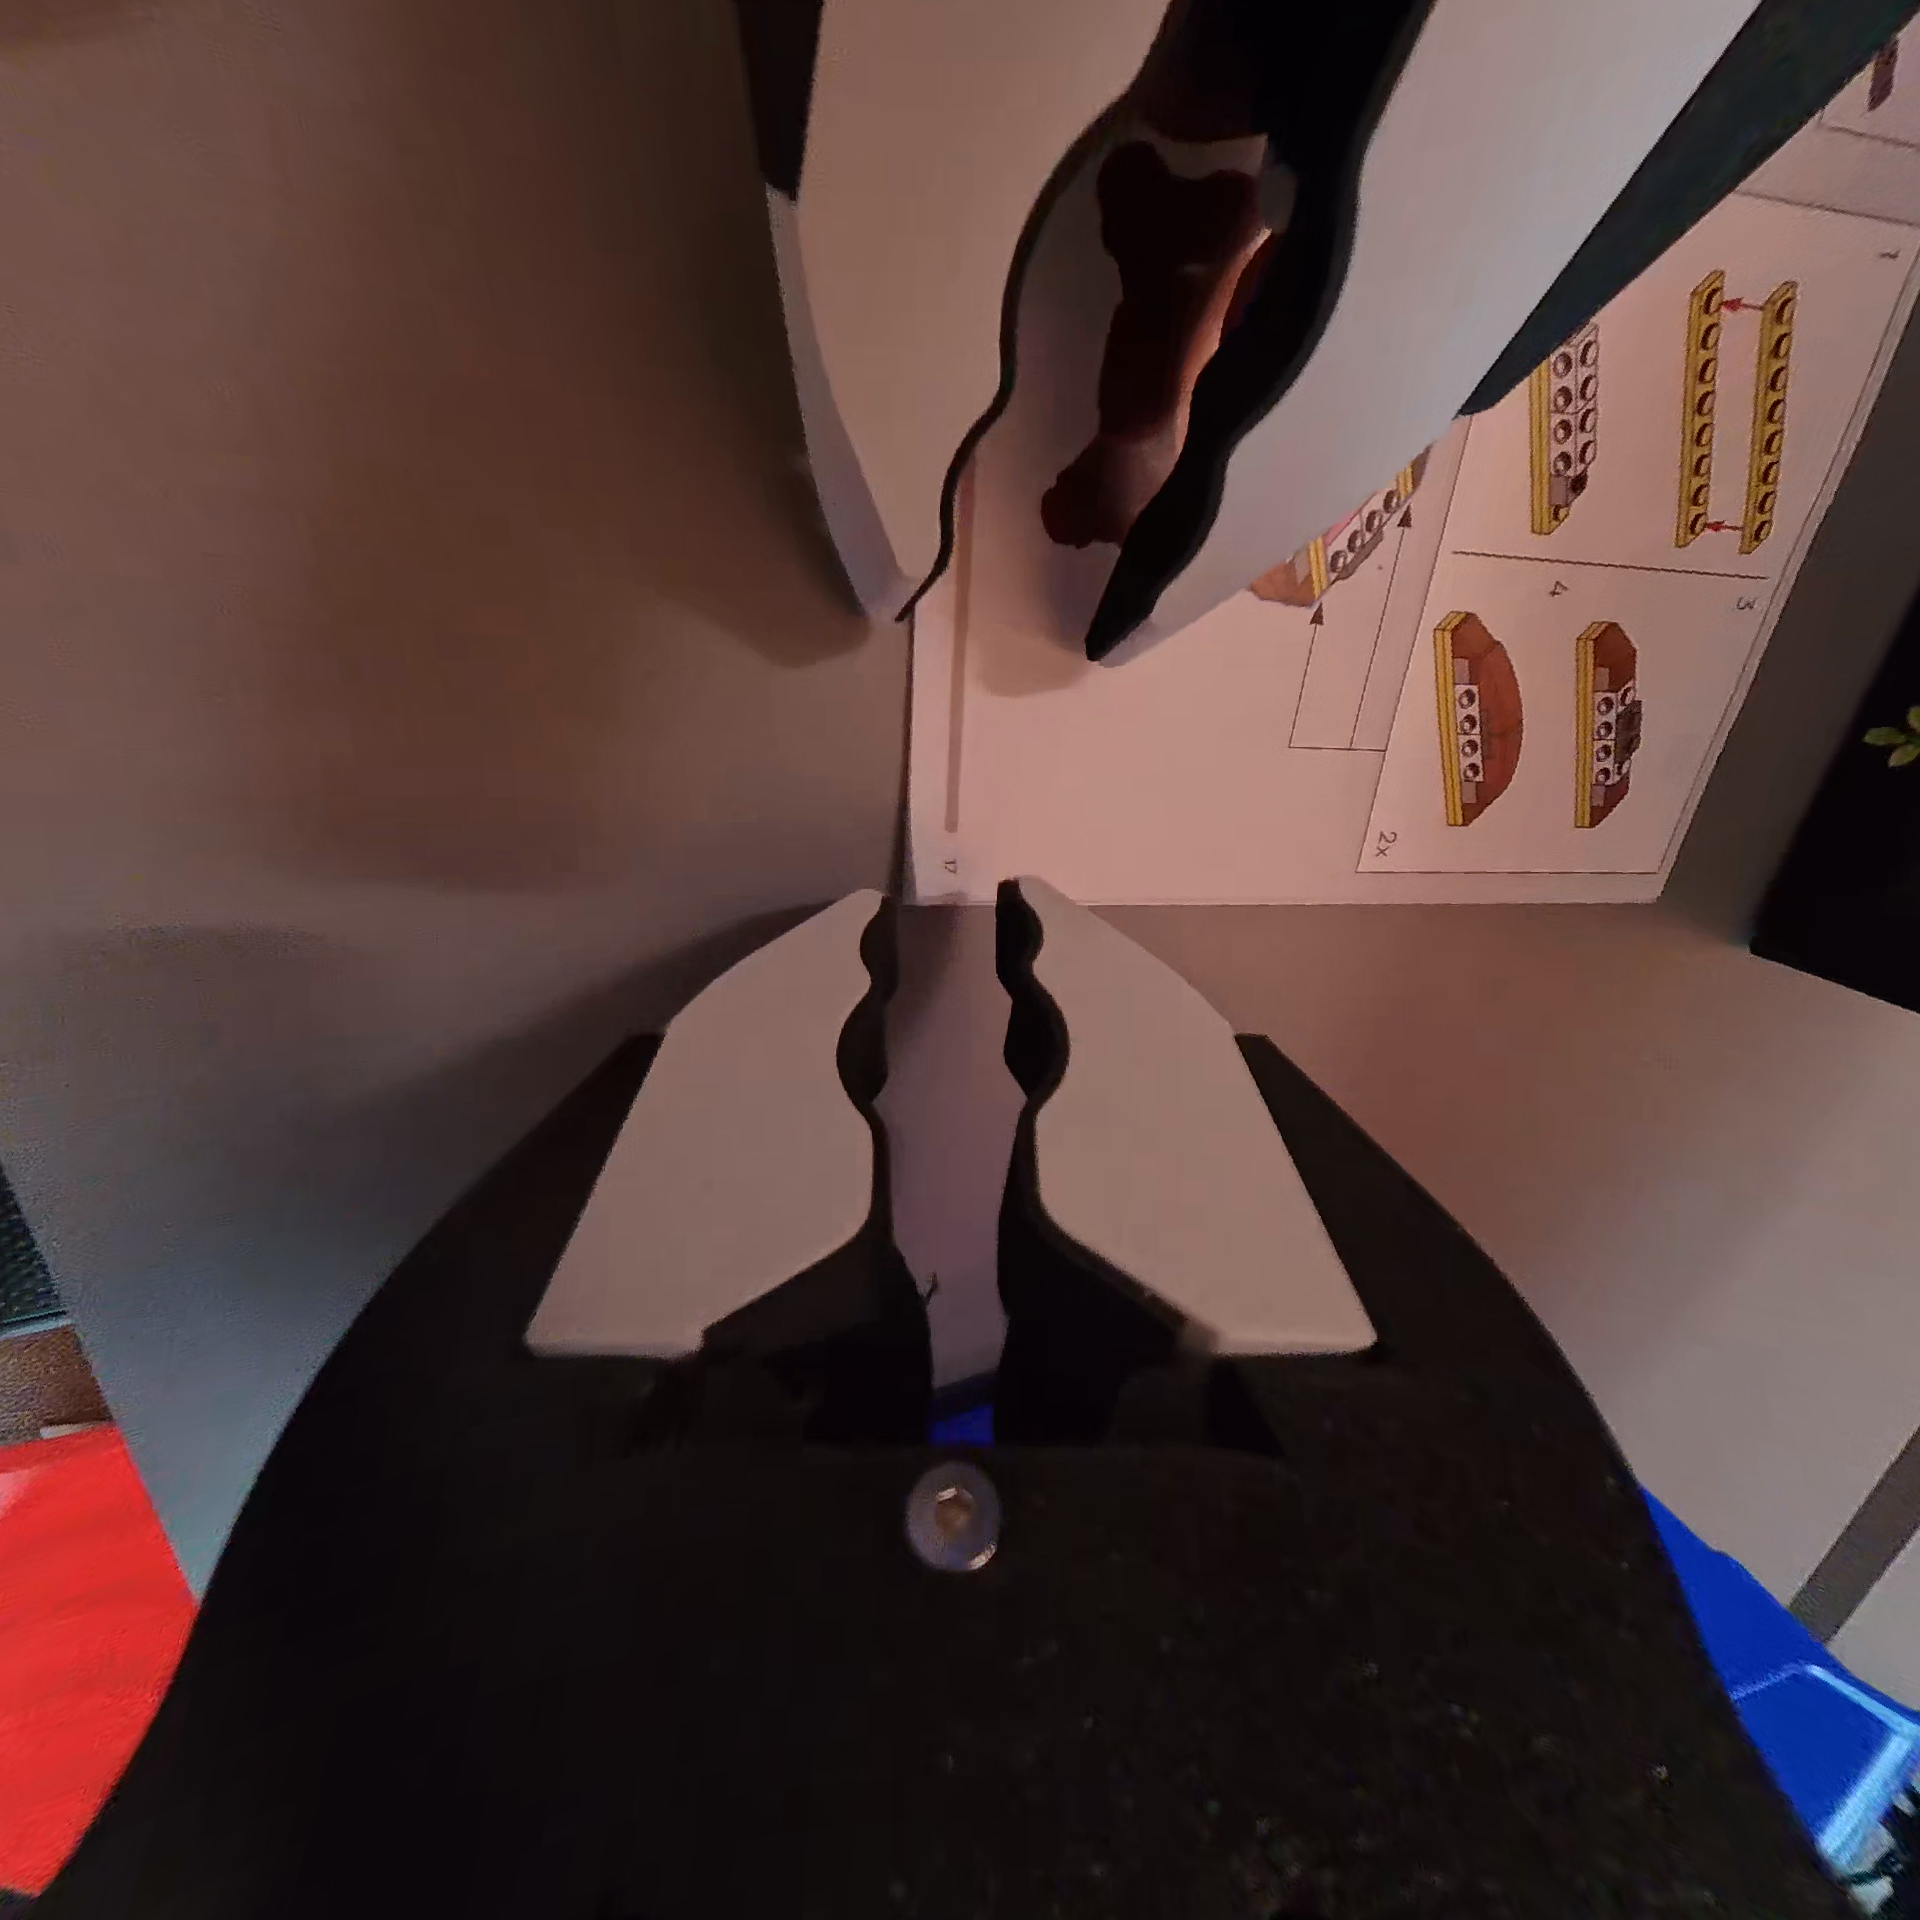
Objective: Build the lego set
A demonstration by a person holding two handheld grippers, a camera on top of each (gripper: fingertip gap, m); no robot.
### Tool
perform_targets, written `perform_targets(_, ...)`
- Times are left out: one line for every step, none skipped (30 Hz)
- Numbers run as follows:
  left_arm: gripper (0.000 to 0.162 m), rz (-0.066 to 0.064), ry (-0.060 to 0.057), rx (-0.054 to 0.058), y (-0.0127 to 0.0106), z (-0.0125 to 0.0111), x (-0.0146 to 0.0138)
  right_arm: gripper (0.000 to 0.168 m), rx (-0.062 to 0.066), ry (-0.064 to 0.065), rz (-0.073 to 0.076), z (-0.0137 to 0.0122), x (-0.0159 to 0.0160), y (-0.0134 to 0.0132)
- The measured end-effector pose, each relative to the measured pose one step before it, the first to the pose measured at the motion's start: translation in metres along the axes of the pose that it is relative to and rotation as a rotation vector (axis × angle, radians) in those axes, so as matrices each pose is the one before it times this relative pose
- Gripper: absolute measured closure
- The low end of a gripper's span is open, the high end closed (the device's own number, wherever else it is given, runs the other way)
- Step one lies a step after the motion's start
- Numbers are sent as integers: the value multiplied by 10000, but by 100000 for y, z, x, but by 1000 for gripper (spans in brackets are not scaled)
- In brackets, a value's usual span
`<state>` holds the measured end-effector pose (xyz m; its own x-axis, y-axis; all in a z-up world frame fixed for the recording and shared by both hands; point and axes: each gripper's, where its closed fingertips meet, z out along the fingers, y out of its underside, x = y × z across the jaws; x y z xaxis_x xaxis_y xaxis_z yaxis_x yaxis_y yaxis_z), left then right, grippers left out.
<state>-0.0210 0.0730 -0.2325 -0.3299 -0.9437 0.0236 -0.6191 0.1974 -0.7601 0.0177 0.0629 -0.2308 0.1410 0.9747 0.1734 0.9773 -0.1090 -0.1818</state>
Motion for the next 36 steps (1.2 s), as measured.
perform_targets(130, -16, 6, 1, 6, 6, -12, 151, 9, 5, -29, 27, 119, 20)
perform_targets(131, -16, 20, 3, 6, 5, -4, 152, 45, -30, -19, 14, 73, -35)
perform_targets(131, -15, 22, 9, -5, -2, 11, 152, 54, -84, -32, 38, -37, -77)
perform_targets(130, -17, 13, 15, -6, -7, -6, 152, 17, -40, -38, 52, 7, -40)
perform_targets(131, -7, 27, 14, -8, -19, 19, 152, -23, -51, -45, 60, -29, 13)
perform_targets(131, 8, 33, 13, -5, -5, 44, 153, -43, -16, -44, 57, 24, 39)
perform_targets(131, 5, -6, 9, -7, -14, -5, 154, -16, 26, -39, 35, 83, 15)
perform_targets(130, 7, -13, -2, 15, 0, -9, 155, 11, 2, -25, 20, 39, -5)
perform_targets(130, 16, 5, -14, 29, 9, 13, 156, 35, -53, 8, 11, -20, -34)
perform_targets(130, 10, -9, -19, 30, 12, -4, 156, 11, 2, 30, 30, 48, -18)
perform_targets(130, 6, -5, -16, 26, 14, 4, 157, 5, -2, -7, 19, 19, -17)
perform_targets(130, 10, 8, -3, 8, 10, 22, 157, 17, -26, -39, 23, -30, -47)
perform_targets(130, 8, 7, 6, -9, -10, 7, 158, 16, -33, -44, 29, -57, -43)
perform_targets(130, -5, 9, 3, 5, 6, 6, 158, 4, -75, -35, 30, -108, -16)
perform_targets(130, -18, 13, -2, 5, -6, -11, 157, -49, -66, -6, 15, -90, 63)
perform_targets(130, -25, 12, -6, 12, 19, -15, 157, -38, -102, -4, -18, -152, 33)
perform_targets(129, -23, 13, -9, 12, 6, -2, 157, 22, -108, -15, -40, -174, -43)
perform_targets(129, -9, 13, -6, 7, 11, -2, 156, 47, -42, -8, -47, -70, -83)
perform_targets(129, 1, 6, 1, -1, 0, 7, 156, 16, 0, 4, -39, 3, -20)
perform_targets(129, 1, -1, 1, -1, 0, -3, 156, -37, -8, 7, -17, -5, 59)
perform_targets(129, -1, 1, -4, 13, 4, 2, 156, -46, 29, 3, -6, 65, 93)
perform_targets(129, -1, 8, -9, 9, 11, -6, 156, -11, 61, -5, 27, 102, 60)
perform_targets(129, 2, 9, -13, 16, 7, 16, 157, -15, 20, -4, 45, 55, 67)
perform_targets(129, 6, 11, -9, 11, 10, 15, 157, -19, -6, 3, 63, 12, 67)
perform_targets(129, 7, 7, -6, -1, 6, 10, 157, 9, -34, 6, 64, -45, 8)
perform_targets(129, 3, 5, -7, 16, 2, 4, 157, 20, -37, 2, 44, -64, -30)
perform_targets(129, -3, 10, -5, 8, 10, 11, 157, -12, 29, -6, 31, 27, 14)
perform_targets(129, -7, 12, -4, -4, 6, -5, 158, -16, 34, -28, 24, 30, 29)
perform_targets(129, -7, 9, -3, 6, -5, 7, 160, 15, 33, -28, 7, 34, -18)
perform_targets(129, -3, 12, 1, 0, -2, 8, 162, 43, 16, -23, -5, 12, -49)
perform_targets(129, -4, 9, 9, -9, -13, 0, 164, 35, -39, -15, -9, -45, -31)
perform_targets(129, -12, 3, 15, -15, -12, -12, 165, 1, -12, -24, -4, -18, 9)
perform_targets(129, -15, 5, 22, -23, -23, -12, 167, -3, 59, -42, -30, 92, 30)
perform_targets(129, -16, 8, 32, -38, -30, -4, 168, 25, 84, -42, -90, 146, -2)
perform_targets(128, -15, 12, 47, -43, -52, -7, 168, 78, 11, -6, -158, 63, -82)
perform_targets(127, -14, 2, 65, -80, -70, -3, 168, 89, 59, 26, -211, 151, -124)
